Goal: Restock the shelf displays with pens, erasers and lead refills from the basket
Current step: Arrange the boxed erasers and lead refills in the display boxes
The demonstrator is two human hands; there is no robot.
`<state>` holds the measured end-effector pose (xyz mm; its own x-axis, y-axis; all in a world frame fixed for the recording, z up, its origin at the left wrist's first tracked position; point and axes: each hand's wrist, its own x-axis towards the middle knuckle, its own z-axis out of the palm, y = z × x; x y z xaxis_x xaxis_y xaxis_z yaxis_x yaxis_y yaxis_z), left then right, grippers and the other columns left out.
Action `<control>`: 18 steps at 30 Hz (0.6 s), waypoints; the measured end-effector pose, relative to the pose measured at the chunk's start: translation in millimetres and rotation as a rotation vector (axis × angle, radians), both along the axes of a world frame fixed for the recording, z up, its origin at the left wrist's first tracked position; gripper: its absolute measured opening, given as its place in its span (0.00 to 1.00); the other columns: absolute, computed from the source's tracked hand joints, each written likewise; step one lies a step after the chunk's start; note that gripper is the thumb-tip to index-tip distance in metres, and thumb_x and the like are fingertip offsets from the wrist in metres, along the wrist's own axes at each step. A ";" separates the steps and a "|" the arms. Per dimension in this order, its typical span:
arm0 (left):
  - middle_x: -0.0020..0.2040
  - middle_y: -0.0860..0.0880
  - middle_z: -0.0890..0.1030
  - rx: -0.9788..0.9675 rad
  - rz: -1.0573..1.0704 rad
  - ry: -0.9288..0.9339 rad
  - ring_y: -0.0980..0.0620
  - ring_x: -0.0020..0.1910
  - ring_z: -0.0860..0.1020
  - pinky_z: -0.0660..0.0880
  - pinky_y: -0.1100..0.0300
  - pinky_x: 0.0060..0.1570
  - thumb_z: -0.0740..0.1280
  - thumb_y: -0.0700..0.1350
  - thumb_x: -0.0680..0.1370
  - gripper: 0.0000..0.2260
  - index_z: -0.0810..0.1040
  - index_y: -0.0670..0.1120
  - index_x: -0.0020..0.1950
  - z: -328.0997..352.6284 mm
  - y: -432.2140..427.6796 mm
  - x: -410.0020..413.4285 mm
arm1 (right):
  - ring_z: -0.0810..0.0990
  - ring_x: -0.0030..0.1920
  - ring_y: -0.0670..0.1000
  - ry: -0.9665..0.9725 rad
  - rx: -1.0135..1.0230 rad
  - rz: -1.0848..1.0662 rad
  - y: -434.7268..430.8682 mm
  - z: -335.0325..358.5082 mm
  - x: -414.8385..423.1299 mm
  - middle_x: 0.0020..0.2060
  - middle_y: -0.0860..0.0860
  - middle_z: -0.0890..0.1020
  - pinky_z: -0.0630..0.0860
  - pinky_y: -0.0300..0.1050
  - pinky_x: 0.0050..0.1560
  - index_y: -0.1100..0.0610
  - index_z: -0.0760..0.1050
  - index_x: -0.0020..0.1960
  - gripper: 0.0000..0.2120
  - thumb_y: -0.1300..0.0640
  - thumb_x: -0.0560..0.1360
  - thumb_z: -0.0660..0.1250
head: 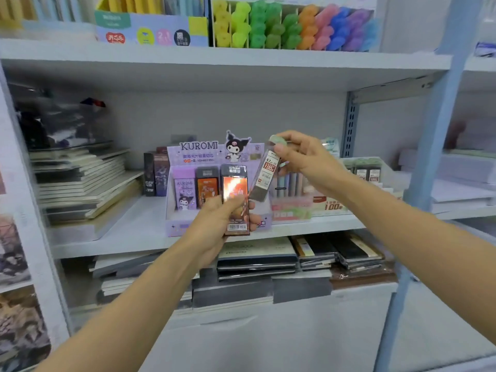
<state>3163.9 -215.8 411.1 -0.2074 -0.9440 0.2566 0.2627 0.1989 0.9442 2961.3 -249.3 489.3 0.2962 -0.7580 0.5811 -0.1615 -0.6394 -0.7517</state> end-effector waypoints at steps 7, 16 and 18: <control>0.47 0.46 0.86 -0.097 -0.044 -0.028 0.49 0.47 0.85 0.81 0.58 0.44 0.67 0.40 0.78 0.06 0.80 0.46 0.53 7.8 -10.7 -77.7 | 0.79 0.39 0.52 0.121 -0.243 -0.497 -15.2 22.4 -141.7 0.43 0.57 0.80 0.79 0.44 0.42 0.54 0.73 0.53 0.04 0.61 0.81 0.61; 0.49 0.44 0.86 -0.091 -0.060 -0.001 0.47 0.45 0.85 0.81 0.60 0.39 0.69 0.40 0.76 0.11 0.79 0.43 0.58 4.5 -35.4 -131.4 | 0.82 0.48 0.58 0.090 -0.129 -0.622 -54.6 -5.2 -204.8 0.45 0.57 0.81 0.81 0.55 0.52 0.62 0.74 0.56 0.06 0.65 0.80 0.62; 0.49 0.43 0.86 -0.079 -0.068 0.000 0.45 0.46 0.85 0.81 0.59 0.39 0.70 0.41 0.75 0.12 0.79 0.43 0.58 3.1 -40.0 -134.3 | 0.82 0.49 0.59 0.109 -0.097 -0.601 -62.7 -10.8 -200.1 0.47 0.57 0.81 0.81 0.54 0.53 0.59 0.74 0.55 0.05 0.64 0.80 0.61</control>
<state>3029.6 -255.7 414.1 -0.2700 -0.9045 0.3302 0.2784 0.2549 0.9260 2761.2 -312.0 478.5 -0.1050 -0.7560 0.6462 -0.5876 -0.4770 -0.6536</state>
